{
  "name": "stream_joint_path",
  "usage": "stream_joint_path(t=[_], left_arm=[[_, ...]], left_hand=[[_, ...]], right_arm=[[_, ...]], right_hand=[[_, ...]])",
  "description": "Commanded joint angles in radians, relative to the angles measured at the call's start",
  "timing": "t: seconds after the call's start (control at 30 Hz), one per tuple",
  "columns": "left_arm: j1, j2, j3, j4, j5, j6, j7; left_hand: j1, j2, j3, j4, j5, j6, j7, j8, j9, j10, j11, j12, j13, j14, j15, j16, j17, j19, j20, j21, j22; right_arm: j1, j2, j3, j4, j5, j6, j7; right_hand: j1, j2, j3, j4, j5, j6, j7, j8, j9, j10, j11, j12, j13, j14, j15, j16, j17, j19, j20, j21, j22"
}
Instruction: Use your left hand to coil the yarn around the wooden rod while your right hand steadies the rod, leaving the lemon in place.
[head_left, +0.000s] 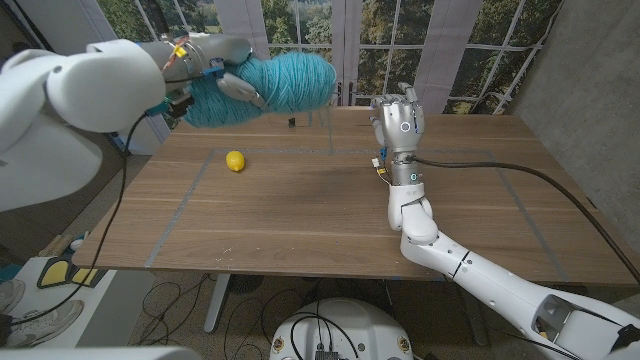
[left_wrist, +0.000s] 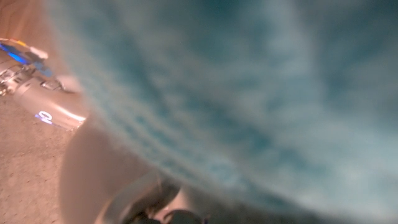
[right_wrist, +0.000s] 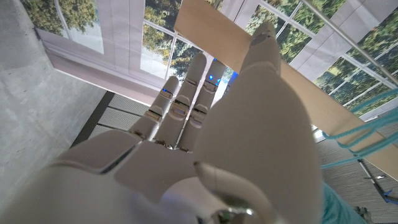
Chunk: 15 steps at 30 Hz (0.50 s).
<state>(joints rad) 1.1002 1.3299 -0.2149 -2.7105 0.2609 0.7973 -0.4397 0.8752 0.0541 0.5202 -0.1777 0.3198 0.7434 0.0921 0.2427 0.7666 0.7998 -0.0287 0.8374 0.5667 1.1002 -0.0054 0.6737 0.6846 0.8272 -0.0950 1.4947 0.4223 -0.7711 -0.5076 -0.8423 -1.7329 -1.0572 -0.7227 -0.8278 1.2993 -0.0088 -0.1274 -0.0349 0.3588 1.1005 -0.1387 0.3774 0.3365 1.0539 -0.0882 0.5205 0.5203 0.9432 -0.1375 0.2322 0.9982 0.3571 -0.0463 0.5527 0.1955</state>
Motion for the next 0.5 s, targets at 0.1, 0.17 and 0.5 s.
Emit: stream_joint_path(t=[0.1,0.17,0.5], left_arm=[[0.128,0.034,0.008,0.043,0.098,0.081,0.038],[0.146,0.04,0.017,0.048,0.118,0.099,0.042],[0.113,0.156,0.167,0.07,0.144,0.228,0.095]], left_hand=[[0.013,0.099,0.263,0.256,0.005,0.101,-0.093,0.005,0.001,0.039,-0.083,0.042,0.622,0.25,-0.196,0.189,0.218,0.003,-0.123,0.004,0.04],[0.012,0.1,0.263,0.258,0.005,0.102,-0.092,0.005,0.0,0.039,-0.084,0.043,0.622,0.248,-0.194,0.187,0.216,0.005,-0.123,0.006,0.041],[0.011,0.099,0.263,0.259,0.005,0.103,-0.092,0.005,-0.001,0.039,-0.082,0.043,0.623,0.247,-0.195,0.185,0.213,0.002,-0.123,0.005,0.04]], right_arm=[[0.0,-0.122,-0.029,-0.231,-0.137,-0.056,0.528],[-0.003,-0.137,-0.022,-0.258,-0.152,-0.052,0.606],[-0.011,-0.189,0.028,-0.351,-0.205,-0.012,0.984]], right_hand=[[0.158,0.169,-0.004,0.007,0.008,0.014,-0.012,0.003,0.002,0.063,-0.067,-0.001,0.004,0.008,-0.101,-0.002,0.005,-0.003,-0.133,0.003,-0.001],[0.159,0.17,-0.005,0.008,0.008,0.013,-0.013,0.002,0.002,0.063,-0.066,-0.003,0.004,0.008,-0.101,-0.003,0.005,-0.002,-0.133,0.003,-0.001],[0.162,0.171,-0.008,0.011,0.01,0.012,-0.009,0.0,0.002,0.063,-0.066,-0.008,0.003,0.006,-0.101,-0.006,0.007,0.0,-0.134,0.005,-0.002]])
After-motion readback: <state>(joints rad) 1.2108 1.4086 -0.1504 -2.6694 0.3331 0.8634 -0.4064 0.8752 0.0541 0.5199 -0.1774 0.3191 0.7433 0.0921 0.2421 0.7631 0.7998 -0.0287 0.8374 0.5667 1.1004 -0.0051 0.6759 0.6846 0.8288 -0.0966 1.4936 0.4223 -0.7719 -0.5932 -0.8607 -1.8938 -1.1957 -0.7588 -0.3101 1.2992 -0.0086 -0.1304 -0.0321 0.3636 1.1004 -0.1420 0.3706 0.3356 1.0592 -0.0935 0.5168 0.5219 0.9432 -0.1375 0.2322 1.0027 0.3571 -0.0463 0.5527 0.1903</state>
